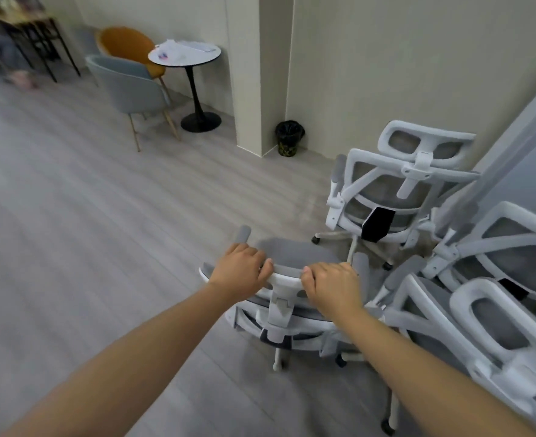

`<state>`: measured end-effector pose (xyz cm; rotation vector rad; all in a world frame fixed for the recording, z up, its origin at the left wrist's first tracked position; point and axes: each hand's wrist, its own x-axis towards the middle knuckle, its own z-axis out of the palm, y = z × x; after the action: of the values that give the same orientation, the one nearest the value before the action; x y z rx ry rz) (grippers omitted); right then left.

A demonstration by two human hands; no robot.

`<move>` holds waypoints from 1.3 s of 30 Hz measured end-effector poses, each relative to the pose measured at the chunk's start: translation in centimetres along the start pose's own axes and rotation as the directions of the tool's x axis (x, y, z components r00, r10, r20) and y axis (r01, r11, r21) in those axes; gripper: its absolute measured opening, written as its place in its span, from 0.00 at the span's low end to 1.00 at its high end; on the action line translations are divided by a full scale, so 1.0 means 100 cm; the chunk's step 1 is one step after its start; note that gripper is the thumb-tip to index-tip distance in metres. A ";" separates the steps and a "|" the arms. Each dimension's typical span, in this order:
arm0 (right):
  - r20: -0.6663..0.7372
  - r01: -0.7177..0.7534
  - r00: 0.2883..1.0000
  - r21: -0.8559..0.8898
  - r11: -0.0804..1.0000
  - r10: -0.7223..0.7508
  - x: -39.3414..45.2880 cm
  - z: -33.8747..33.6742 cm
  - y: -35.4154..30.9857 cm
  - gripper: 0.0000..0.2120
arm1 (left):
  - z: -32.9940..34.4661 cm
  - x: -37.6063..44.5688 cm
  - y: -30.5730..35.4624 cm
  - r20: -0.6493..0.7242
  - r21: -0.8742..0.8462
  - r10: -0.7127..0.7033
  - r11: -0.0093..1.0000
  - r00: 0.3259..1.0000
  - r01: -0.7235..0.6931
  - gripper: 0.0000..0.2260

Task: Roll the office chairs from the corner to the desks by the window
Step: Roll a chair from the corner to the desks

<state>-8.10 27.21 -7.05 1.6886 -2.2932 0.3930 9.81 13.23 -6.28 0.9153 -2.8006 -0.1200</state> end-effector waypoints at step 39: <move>-0.288 0.830 0.460 0.475 0.292 -0.840 -0.327 -0.086 -0.665 0.20 | -0.131 -0.832 -0.114 -0.471 0.032 -0.822 0.348 0.321 0.937 0.17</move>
<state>65.35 40.36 -7.16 2.8818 -0.9254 0.8290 84.80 53.08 -8.09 2.2216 -1.6108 0.3287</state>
